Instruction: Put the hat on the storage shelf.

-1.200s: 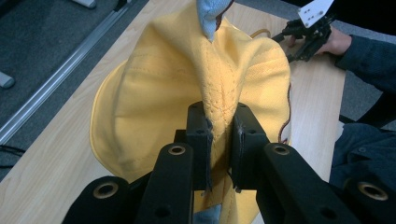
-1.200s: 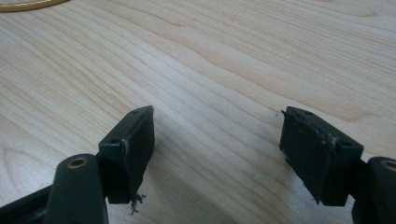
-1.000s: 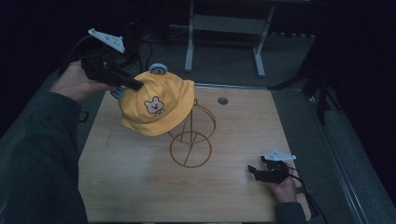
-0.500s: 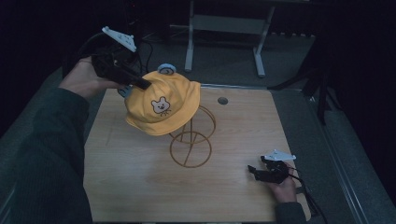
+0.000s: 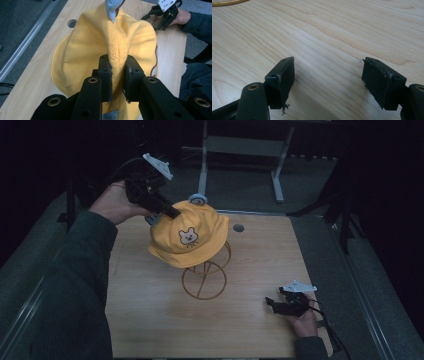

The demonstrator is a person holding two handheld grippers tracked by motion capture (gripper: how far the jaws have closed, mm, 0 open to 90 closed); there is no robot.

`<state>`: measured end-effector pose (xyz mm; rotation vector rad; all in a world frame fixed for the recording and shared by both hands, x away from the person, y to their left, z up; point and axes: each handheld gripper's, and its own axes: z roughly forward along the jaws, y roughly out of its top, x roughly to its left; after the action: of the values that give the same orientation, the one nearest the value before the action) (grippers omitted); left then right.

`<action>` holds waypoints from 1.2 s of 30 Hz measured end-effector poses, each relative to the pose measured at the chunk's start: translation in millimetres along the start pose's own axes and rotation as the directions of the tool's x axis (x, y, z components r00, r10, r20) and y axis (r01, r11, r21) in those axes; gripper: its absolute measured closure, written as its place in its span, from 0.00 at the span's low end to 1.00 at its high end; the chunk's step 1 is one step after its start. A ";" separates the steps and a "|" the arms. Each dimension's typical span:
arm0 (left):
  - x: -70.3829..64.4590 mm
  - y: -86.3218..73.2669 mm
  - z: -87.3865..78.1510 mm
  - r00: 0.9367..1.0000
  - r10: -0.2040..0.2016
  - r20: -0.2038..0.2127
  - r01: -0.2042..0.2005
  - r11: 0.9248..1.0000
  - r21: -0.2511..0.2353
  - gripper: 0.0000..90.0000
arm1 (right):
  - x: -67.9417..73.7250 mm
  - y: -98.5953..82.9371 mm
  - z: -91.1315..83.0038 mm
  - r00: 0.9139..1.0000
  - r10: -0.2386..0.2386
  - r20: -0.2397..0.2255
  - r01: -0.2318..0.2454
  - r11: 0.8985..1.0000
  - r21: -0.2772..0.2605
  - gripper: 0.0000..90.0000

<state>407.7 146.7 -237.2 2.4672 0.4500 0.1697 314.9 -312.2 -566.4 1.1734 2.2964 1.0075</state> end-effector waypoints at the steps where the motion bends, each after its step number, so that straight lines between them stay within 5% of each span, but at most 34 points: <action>1: -0.2 2.0 3.1 1.000 0.004 0.000 -0.004 1.000 0.006 0.86 | 0.0 0.0 0.0 1.000 0.000 0.000 0.000 1.000 0.000 0.29; 11: -4.8 24.3 43.7 1.000 0.022 0.008 -0.023 0.999 0.048 0.80 | 0.0 0.0 0.0 1.000 0.000 0.000 0.000 1.000 0.000 0.29; 14: -7.8 29.0 58.5 0.998 0.039 0.038 -0.041 0.998 0.051 0.76 | 0.0 0.0 0.0 1.000 0.001 0.000 -0.001 1.000 0.000 0.29; 19: -13.2 29.7 64.4 0.998 0.057 -0.027 -0.057 0.998 0.029 0.55 | 0.0 -0.1 0.0 1.000 0.001 -0.001 -0.001 1.000 -0.001 0.29; 26: -12.2 23.4 50.7 0.999 0.045 -0.003 -0.045 0.998 -0.033 0.71 | 0.0 -0.1 0.0 1.000 0.001 -0.001 -0.001 1.000 -0.001 0.29; 27: -12.2 23.5 49.6 0.999 0.051 -0.002 -0.051 0.998 -0.030 0.80 | 0.0 0.0 0.0 1.000 0.001 -0.001 -0.001 1.000 -0.001 0.29; 36: -18.2 31.8 63.1 0.997 0.064 0.035 -0.062 0.998 -0.031 0.80 | 0.0 -0.1 0.1 1.000 0.000 0.000 0.000 1.000 -0.001 0.29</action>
<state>413.8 81.3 -268.9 2.4521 0.3519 0.1562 314.9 -312.1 -566.5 1.1733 2.2958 1.0086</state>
